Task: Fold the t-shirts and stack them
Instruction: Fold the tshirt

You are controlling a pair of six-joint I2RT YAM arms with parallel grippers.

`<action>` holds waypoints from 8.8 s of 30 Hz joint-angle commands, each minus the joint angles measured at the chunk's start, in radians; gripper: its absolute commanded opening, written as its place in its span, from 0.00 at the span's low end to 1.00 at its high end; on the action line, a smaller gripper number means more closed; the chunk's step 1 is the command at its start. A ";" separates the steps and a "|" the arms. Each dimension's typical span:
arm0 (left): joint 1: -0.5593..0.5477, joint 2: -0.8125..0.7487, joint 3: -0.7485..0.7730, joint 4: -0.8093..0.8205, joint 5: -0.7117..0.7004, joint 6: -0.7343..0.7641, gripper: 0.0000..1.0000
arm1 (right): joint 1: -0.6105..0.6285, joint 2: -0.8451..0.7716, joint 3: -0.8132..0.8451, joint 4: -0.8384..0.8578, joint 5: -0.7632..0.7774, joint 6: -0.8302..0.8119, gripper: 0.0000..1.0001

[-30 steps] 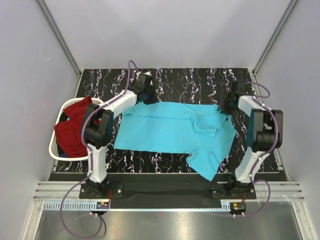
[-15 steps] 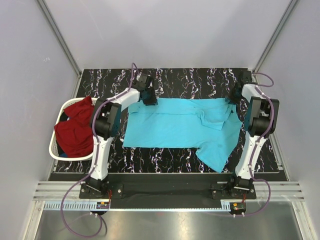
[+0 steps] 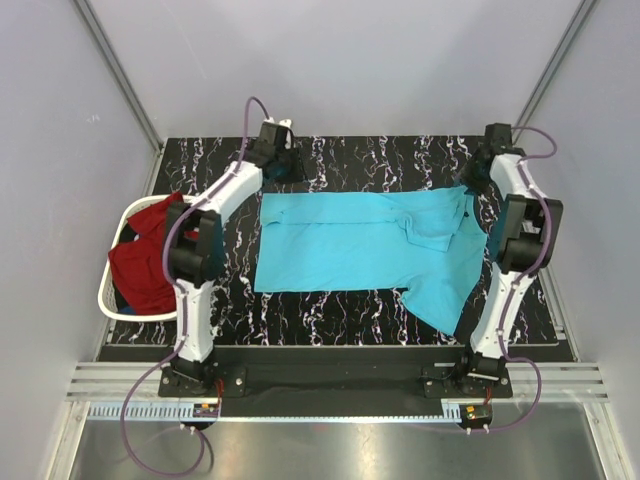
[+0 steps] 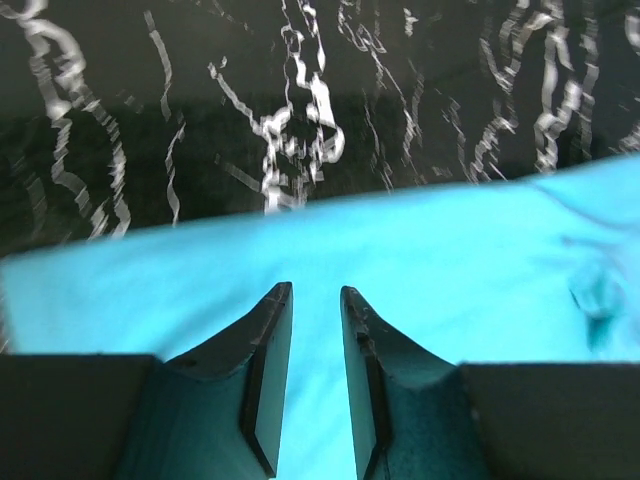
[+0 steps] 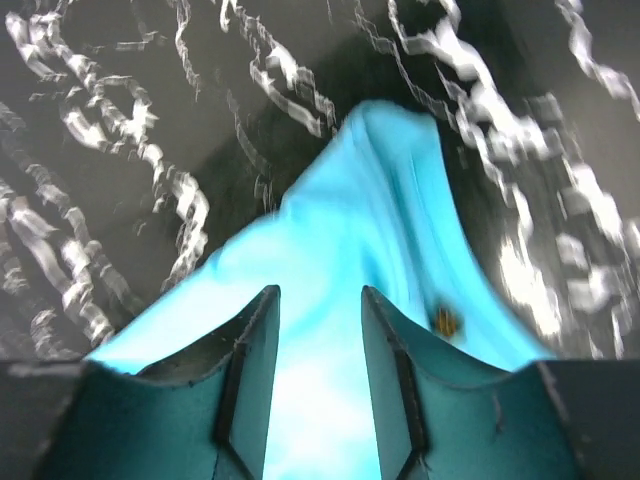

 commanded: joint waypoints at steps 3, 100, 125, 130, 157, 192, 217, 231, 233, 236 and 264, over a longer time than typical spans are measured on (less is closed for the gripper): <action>-0.013 -0.386 -0.287 -0.027 -0.017 0.052 0.33 | -0.002 -0.378 -0.191 -0.162 0.024 0.189 0.47; 0.075 -0.003 -0.117 -0.248 -0.167 0.078 0.27 | 0.016 -0.366 -0.413 0.019 -0.052 0.156 0.38; 0.039 -0.157 -0.130 -0.302 -0.324 0.183 0.29 | -0.028 -0.694 -0.682 -0.229 0.062 0.303 0.54; 0.038 -0.297 -0.243 -0.265 -0.098 0.092 0.33 | -0.033 -0.796 -0.856 -0.272 0.103 0.467 0.54; -0.083 -0.670 -0.539 -0.122 -0.172 -0.264 0.33 | -0.097 -0.733 -1.117 -0.123 0.149 0.533 0.43; -0.109 -0.541 -0.831 -0.423 -0.198 -1.207 0.37 | -0.097 -1.064 -0.971 -0.084 -0.148 0.396 0.00; -0.166 -0.538 -0.840 -0.388 -0.351 -1.270 0.00 | -0.097 -1.158 -0.960 -0.022 -0.092 0.341 0.00; -0.093 -0.411 -0.598 -0.396 -0.341 -1.140 0.00 | -0.096 -0.902 -0.790 0.200 -0.236 0.228 0.00; -0.065 -0.388 -0.579 -0.397 -0.324 -1.126 0.00 | -0.096 -0.854 -0.750 0.209 -0.240 0.214 0.00; -0.030 -0.356 -0.532 -0.400 -0.310 -1.095 0.00 | -0.096 -0.799 -0.669 0.214 -0.259 0.180 0.00; 0.047 -0.067 -0.167 -0.486 -0.396 -0.982 0.00 | -0.041 -0.331 -0.232 0.147 -0.250 0.071 0.00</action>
